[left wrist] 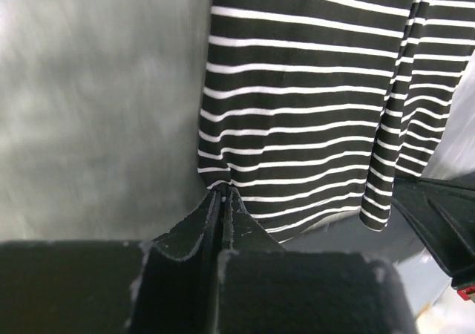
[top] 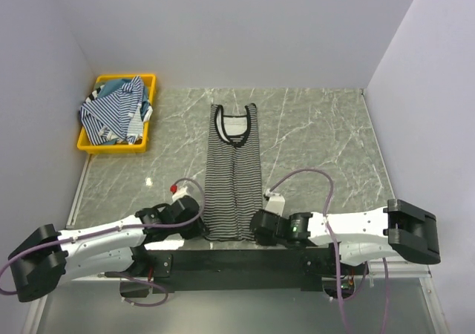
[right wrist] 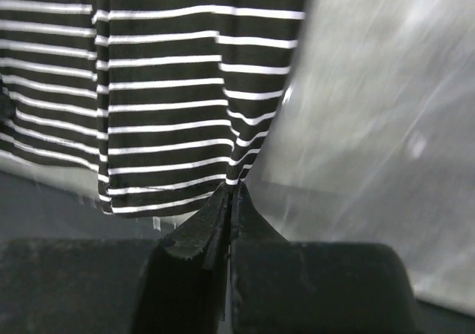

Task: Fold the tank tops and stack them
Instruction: Fold the tank top

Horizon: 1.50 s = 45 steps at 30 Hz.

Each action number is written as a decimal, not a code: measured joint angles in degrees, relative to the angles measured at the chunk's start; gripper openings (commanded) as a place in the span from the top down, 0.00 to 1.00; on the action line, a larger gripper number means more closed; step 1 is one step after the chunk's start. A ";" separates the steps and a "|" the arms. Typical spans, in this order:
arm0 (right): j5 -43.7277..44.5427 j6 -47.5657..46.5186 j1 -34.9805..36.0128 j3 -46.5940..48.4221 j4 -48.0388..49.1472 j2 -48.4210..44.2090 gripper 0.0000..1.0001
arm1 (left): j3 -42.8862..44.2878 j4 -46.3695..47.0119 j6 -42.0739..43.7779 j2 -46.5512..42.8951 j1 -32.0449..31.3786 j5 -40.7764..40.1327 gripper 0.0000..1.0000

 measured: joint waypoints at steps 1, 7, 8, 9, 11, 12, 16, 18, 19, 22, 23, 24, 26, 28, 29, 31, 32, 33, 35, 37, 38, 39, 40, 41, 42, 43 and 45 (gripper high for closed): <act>0.20 0.70 1.86 0.59 -1.60 0.00 1.00 | 0.00 -0.98 -1.14 -0.55 -1.55 -0.13 0.99; 1.46 5.44 8.41 3.96 -11.02 -1.77 0.99 | 0.22 -9.92 -5.33 -5.57 -7.21 -1.86 0.99; 2.23 5.75 8.39 4.59 -12.76 -2.45 0.99 | 0.59 -11.30 -5.35 -6.08 -7.23 -2.60 0.99; 3.37 5.86 8.26 5.46 -14.36 -3.02 0.99 | 1.29 -12.81 -5.18 -6.14 -7.21 -3.37 0.99; 4.96 5.46 7.34 7.82 -16.63 -3.43 1.00 | 3.85 -14.69 -4.44 -5.09 -6.60 -4.81 1.00; 5.79 4.79 6.40 9.20 -17.11 -3.43 1.00 | 5.64 -15.34 -3.45 -3.87 -5.84 -5.22 1.00; 8.48 1.07 1.42 13.86 -17.07 -3.06 1.00 | 12.48 -14.43 0.13 1.38 -1.11 -6.45 0.99; 9.29 -1.60 -1.40 14.95 -16.46 -2.62 1.00 | 14.75 -13.51 2.58 2.84 2.10 -6.78 0.99; 9.51 -2.86 -2.95 15.28 -15.96 -2.29 1.00 | 15.96 -13.29 3.85 3.58 3.69 -6.82 0.99; 9.68 -6.84 -7.87 16.00 -14.56 -1.31 1.00 | 18.73 -11.93 6.88 5.64 7.78 -6.82 0.99; 9.73 -8.15 -9.33 16.55 -14.12 -0.74 1.00 | 19.80 -11.43 7.93 6.56 9.35 -6.78 0.99; 9.77 -9.42 -10.80 17.25 -13.66 -0.04 1.00 | 20.76 -10.78 8.96 7.54 10.67 -6.75 0.99; 9.75 -11.87 -13.29 18.80 -12.68 1.40 1.00 | 22.82 -9.84 10.71 9.86 13.03 -6.71 1.00; 9.64 -14.16 -15.80 20.65 -11.37 2.99 1.00 | 24.98 -8.63 12.09 12.72 14.71 -6.69 0.99; 9.53 -15.30 -16.96 21.44 -10.62 3.67 1.00 | 26.01 -7.98 12.81 14.12 15.34 -6.69 0.99; 9.27 -17.66 -19.26 22.97 -9.46 5.22 1.00 | 28.22 -6.69 13.90 17.44 16.79 -6.47 0.99; 9.05 -18.67 -20.28 23.82 -8.81 6.19 1.00 | 29.27 -6.32 14.38 18.86 17.35 -6.25 0.99; 8.94 -19.61 -21.24 24.72 -8.39 7.21 1.00 | 30.47 -5.60 14.84 20.59 17.94 -6.05 0.99; 8.63 -21.64 -23.28 26.77 -7.61 9.57 1.00 | 32.76 -5.16 15.76 23.21 19.02 -5.70 0.99; 8.33 -23.26 -24.98 28.37 -6.54 11.72 1.00 | 35.36 -4.37 16.57 25.94 20.24 -5.60 1.00; 8.07 -24.06 -25.94 29.07 -5.88 12.74 1.00 | 36.61 -4.17 16.90 27.04 20.81 -5.53 1.00; 7.80 -24.83 -26.86 29.77 -5.29 13.77 1.00 | 38.14 -3.89 17.27 28.55 21.57 -5.33 0.99; 7.50 -25.59 -27.82 30.53 -4.98 14.84 1.00 | 39.78 -3.85 17.53 29.94 22.38 -5.16 0.99; 7.06 -26.47 -28.59 31.43 -4.42 16.13 1.00 | 41.22 -3.65 17.68 31.28 22.97 -5.07 0.99; 6.93 -26.86 -29.49 31.85 -4.02 16.79 1.00 | 42.73 -3.17 17.86 32.79 23.61 -5.09 0.99; 6.62 -27.67 -30.56 32.81 -3.78 18.12 1.00 | 44.37 -2.95 18.05 34.45 24.24 -5.16 0.99; 6.08 -28.76 -32.13 34.34 -2.93 20.11 1.00 | 46.86 -2.47 18.38 37.29 25.09 -5.25 0.99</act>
